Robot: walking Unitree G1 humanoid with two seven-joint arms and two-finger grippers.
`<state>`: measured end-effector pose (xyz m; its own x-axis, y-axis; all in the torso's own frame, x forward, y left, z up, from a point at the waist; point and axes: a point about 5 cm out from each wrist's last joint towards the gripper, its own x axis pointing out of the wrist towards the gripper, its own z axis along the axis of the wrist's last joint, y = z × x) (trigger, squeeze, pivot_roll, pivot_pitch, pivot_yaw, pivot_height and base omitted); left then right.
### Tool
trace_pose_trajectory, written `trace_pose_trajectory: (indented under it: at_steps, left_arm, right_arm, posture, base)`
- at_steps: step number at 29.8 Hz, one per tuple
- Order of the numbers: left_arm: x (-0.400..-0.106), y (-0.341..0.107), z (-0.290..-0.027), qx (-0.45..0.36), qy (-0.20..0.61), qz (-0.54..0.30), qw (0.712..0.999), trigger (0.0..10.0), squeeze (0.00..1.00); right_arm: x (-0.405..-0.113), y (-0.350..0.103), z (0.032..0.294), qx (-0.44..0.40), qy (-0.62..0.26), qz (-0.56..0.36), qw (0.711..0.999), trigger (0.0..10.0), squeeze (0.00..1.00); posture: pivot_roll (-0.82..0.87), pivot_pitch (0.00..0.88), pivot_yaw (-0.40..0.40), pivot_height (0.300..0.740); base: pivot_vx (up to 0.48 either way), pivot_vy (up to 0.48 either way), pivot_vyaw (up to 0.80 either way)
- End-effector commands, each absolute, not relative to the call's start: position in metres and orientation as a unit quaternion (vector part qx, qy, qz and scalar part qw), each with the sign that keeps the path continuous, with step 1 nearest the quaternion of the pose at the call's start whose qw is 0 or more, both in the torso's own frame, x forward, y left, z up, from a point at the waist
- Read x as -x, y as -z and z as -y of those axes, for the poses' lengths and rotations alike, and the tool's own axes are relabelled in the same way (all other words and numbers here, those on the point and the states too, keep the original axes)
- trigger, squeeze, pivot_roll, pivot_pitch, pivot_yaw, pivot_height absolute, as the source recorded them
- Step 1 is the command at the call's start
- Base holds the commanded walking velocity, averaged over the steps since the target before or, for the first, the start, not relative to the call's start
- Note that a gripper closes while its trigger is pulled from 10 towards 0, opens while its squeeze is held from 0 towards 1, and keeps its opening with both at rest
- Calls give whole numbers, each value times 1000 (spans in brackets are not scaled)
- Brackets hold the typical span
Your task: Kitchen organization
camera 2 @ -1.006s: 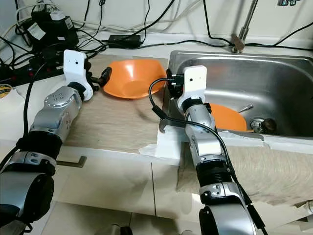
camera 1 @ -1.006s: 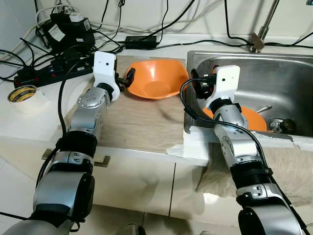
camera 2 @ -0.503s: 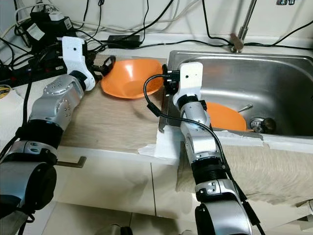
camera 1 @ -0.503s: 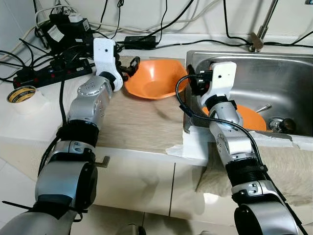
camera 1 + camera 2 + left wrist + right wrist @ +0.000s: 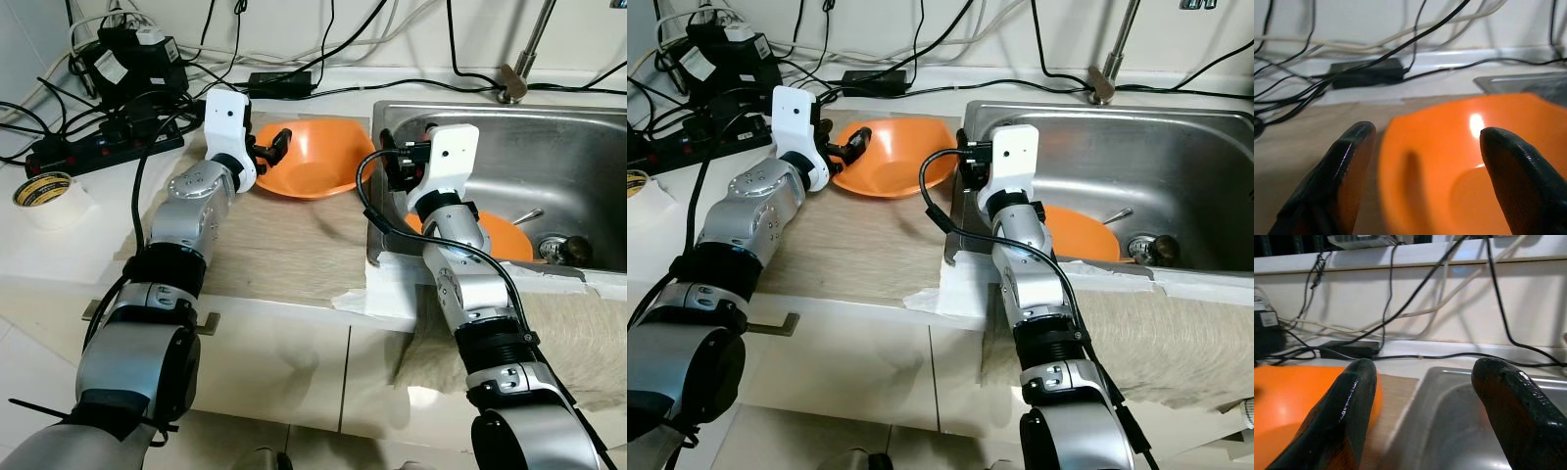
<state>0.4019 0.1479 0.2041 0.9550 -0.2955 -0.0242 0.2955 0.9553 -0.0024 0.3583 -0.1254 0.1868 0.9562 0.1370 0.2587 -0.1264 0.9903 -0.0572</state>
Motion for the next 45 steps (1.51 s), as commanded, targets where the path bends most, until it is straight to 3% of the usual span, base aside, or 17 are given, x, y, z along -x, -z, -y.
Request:
trace_pose_trajectory:
  at_steps: [1, 20, 45]
  left_arm:
    - [-401, -206, -156, -1, 137, -6, 991, 10000, 0]
    - [-402, -194, -148, 79, 162, -79, 980, 10000, 0]
    - [-398, -182, -137, 23, 198, -157, 967, 10000, 0]
  right_arm:
    - [-357, -187, 130, 15, -58, 135, 989, 10000, 0]
    - [-357, -187, 127, 15, -63, 133, 989, 10000, 0]
    - [-357, -186, 125, 14, -67, 130, 989, 10000, 0]
  posture:
    - [-143, 0, 106, 732]
    - [-135, 0, 104, 732]
    - [-131, 0, 107, 732]
  base:
    - [0, 0, 0]
    - [0, 0, 0]
    - [0, 0, 0]
